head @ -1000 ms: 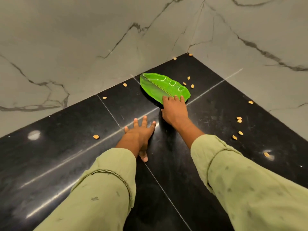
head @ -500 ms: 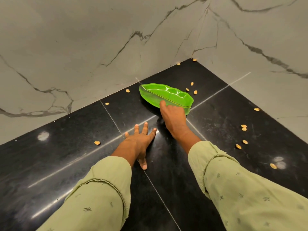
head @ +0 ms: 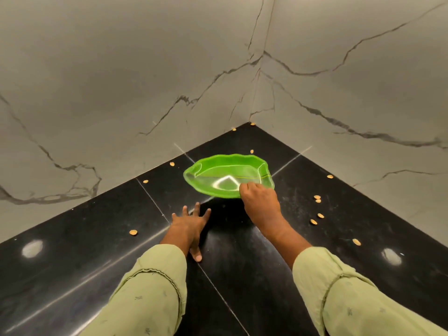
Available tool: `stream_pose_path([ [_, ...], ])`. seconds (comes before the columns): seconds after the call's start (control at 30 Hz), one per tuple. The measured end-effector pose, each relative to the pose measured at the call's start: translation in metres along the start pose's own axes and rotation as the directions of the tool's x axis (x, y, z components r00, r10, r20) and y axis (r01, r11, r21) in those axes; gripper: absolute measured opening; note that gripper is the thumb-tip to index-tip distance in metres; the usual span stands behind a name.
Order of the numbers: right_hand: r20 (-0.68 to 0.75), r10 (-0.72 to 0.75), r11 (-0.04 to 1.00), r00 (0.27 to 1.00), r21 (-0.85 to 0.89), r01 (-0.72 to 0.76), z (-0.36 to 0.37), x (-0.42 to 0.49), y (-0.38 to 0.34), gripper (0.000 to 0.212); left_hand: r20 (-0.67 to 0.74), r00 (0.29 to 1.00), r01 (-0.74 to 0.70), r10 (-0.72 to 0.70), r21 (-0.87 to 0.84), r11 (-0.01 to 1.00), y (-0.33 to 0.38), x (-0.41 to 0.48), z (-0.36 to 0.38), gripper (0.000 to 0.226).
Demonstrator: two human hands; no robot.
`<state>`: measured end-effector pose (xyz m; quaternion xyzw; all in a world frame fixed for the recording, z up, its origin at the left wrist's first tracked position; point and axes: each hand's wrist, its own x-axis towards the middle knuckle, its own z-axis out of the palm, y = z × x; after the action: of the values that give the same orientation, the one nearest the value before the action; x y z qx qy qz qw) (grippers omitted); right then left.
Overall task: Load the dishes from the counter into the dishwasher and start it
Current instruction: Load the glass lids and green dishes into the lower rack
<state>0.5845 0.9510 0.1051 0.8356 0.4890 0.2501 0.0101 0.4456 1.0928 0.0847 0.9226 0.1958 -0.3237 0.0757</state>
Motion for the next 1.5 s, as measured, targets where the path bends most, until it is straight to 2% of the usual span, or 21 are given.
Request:
stream_pose_path([
  [0.13, -0.055, -0.01, 1.0, 0.998, 0.007, 0.01, -0.011, -0.038, -0.005, 0.015, -0.163, 0.986, 0.045, -0.028, 0.097, 0.994, 0.009, -0.021, 0.011, 0.133],
  [0.2, -0.078, -0.018, 1.0, 0.997, 0.016, 0.019, -0.016, -0.056, -0.006, 0.021, -0.297, 0.951, 0.097, -0.085, 0.025, 0.995, 0.011, -0.036, 0.025, 0.125],
  [0.27, -0.087, -0.012, 1.0, 0.996, 0.018, 0.013, -0.023, -0.072, -0.005, 0.022, -0.405, 0.903, 0.13, -0.144, -0.063, 0.99, 0.012, -0.053, 0.04, 0.106],
  [0.33, -0.08, 0.014, 1.0, 0.997, 0.021, -0.012, -0.027, -0.088, -0.004, 0.02, -0.464, 0.867, 0.136, -0.181, -0.129, 0.982, 0.015, -0.069, 0.057, 0.088],
  [0.43, -0.055, 0.048, 0.998, 0.997, 0.049, -0.046, -0.029, -0.112, 0.0, 0.019, -0.517, 0.837, 0.128, -0.182, -0.137, 0.982, 0.024, -0.09, 0.077, 0.078],
  [0.57, -0.063, 0.064, 0.996, 0.996, 0.059, -0.06, -0.045, -0.142, 0.001, 0.02, -0.522, 0.837, 0.128, -0.161, -0.099, 0.987, 0.035, -0.115, 0.094, 0.076],
  [0.87, -0.064, 0.159, 0.986, 0.985, -0.034, -0.162, -0.104, -0.206, -0.024, 0.031, -0.594, 0.804, 0.011, -0.007, 0.004, 1.0, 0.055, -0.167, 0.113, 0.08],
  [1.03, -0.113, 0.218, 0.972, 0.969, -0.067, -0.227, -0.141, -0.25, -0.05, 0.026, -0.588, 0.806, -0.053, 0.073, 0.051, 0.997, 0.055, -0.2, 0.137, 0.081],
  [1.17, -0.081, 0.278, 0.953, 0.957, -0.103, -0.286, -0.165, -0.293, -0.073, 0.016, -0.578, 0.806, -0.086, 0.126, 0.095, 0.992, 0.057, -0.23, 0.163, 0.082],
  [1.3, -0.081, 0.274, 0.953, 0.958, -0.113, -0.282, -0.181, -0.34, -0.094, 0.021, -0.585, 0.796, -0.106, 0.157, 0.121, 0.987, 0.064, -0.259, 0.195, 0.081],
  [1.4, -0.081, 0.302, 0.945, 0.95, -0.109, -0.31, -0.201, -0.37, -0.103, 0.015, -0.584, 0.792, -0.131, 0.178, 0.122, 0.984, 0.073, -0.281, 0.21, 0.082],
  [1.5, -0.091, 0.296, 0.947, 0.951, -0.103, -0.305, -0.22, -0.397, -0.112, 0.026, -0.603, 0.777, -0.126, 0.184, 0.137, 0.983, 0.083, -0.305, 0.227, 0.082],
])
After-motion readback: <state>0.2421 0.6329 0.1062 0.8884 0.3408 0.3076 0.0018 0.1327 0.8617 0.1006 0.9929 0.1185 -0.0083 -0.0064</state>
